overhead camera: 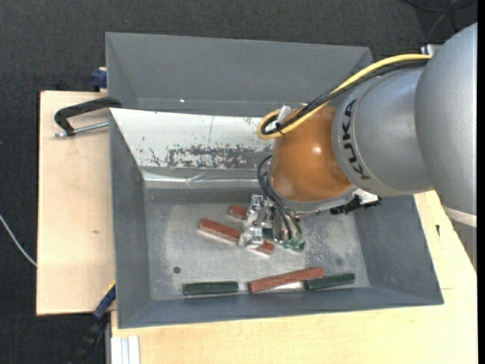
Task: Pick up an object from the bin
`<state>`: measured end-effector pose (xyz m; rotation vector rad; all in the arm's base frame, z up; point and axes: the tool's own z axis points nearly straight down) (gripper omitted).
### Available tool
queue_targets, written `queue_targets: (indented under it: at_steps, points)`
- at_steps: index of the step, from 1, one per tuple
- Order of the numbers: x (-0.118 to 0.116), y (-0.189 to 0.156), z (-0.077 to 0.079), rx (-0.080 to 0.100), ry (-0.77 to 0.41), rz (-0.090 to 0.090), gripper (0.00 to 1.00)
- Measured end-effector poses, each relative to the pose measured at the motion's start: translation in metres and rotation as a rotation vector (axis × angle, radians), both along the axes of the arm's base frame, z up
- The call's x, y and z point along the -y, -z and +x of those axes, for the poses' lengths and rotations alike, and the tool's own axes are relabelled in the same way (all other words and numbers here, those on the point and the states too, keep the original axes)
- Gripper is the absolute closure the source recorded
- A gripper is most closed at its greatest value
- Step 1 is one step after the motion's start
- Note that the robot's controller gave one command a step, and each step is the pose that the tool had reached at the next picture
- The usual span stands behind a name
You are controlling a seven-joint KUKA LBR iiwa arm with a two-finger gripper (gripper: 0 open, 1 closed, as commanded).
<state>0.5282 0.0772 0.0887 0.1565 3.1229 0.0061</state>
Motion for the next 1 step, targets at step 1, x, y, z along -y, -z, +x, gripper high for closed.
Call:
queue_targets:
  at_steps: [1]
  points:
    - [0.0005, -0.0021, -0.0010, 0.003, 0.000, 0.001, 1.00]
